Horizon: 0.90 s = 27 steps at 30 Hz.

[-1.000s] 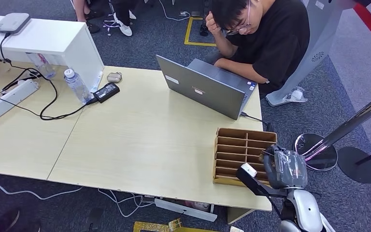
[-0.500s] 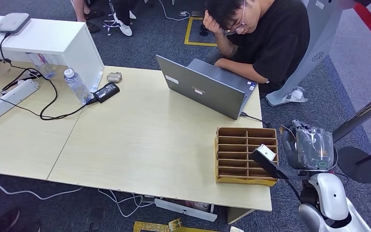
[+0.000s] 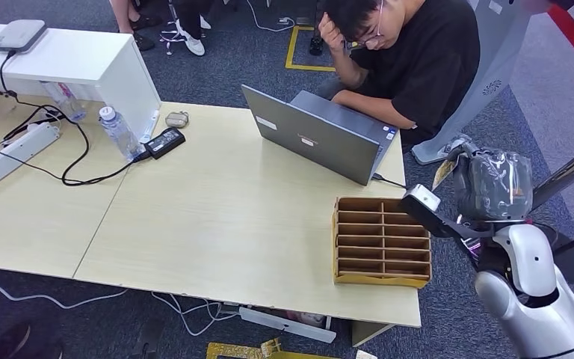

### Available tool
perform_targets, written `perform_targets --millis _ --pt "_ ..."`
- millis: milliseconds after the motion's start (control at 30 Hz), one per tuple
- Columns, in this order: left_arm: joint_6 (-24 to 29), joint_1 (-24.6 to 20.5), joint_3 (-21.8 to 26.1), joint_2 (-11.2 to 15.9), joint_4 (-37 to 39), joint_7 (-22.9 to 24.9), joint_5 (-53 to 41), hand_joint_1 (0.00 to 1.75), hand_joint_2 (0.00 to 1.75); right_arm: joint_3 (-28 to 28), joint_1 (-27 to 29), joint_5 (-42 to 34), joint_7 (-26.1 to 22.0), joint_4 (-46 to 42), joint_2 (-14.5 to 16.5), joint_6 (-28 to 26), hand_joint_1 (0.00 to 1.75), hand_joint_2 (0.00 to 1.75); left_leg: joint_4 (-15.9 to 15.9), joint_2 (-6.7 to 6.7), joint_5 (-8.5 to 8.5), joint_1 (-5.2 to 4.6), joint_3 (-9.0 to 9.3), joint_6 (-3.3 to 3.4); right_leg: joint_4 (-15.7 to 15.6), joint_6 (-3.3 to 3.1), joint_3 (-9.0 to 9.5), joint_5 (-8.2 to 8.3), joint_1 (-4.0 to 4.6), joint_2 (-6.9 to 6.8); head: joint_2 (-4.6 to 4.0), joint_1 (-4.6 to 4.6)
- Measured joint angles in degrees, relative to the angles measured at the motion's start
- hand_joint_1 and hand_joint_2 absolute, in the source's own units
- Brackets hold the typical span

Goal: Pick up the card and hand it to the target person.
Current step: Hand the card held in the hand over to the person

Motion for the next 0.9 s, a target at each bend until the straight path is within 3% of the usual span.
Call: perform_targets --millis 233,367,500,700,900 --pt "-0.3 -0.5 -1.0 0.0 0.0 -0.4 -0.3 0.0 0.0 1.5 -5.1 -3.4 -2.7 6.9 1.9 -0.6 1.73 1.75 0.0 -0.02 0.0 0.01 -0.01 0.0 0.0 0.0 -0.01 0.0 0.01 -0.01 0.0 -0.01" --pt "1.1 -1.0 -1.5 -0.7 0.0 1.4 -0.2 0.0 0.0 1.9 -7.5 -10.2 -6.4 11.8 3.5 -3.6 1.56 1.75 0.0 -0.05 0.01 0.0 -0.02 0.01 0.0 0.0 -0.02 0.0 0.0 -0.05 0.0 -0.02" --pt "3.0 -2.1 -2.2 -2.6 -0.1 3.8 -0.3 0.0 0.0 1.7 -9.5 -17.1 -11.1 18.2 5.1 -8.7 1.75 1.75 0.0 -0.1 0.03 -0.01 -0.05 0.04 0.0 0.01 -0.01 0.0 -0.01 -0.12 0.0 -0.01" --pt "3.0 -2.5 -3.2 -4.0 -0.2 3.4 -0.3 0.0 0.0 0.5 -10.7 -24.3 -15.9 27.5 7.8 -14.7 1.75 1.75 0.0 -0.09 0.02 -0.01 -0.04 0.04 0.0 0.03 -0.03 0.02 -0.01 -0.06 0.0 -0.02" --pt "3.0 -2.5 -3.7 -4.6 -0.2 3.0 -0.3 0.0 0.0 -0.6 -11.0 -26.0 -17.4 33.6 9.8 -16.2 1.75 1.75 0.0 -0.08 0.02 0.01 -0.04 0.03 0.0 0.02 -0.03 0.02 0.02 -0.06 0.0 -0.02"
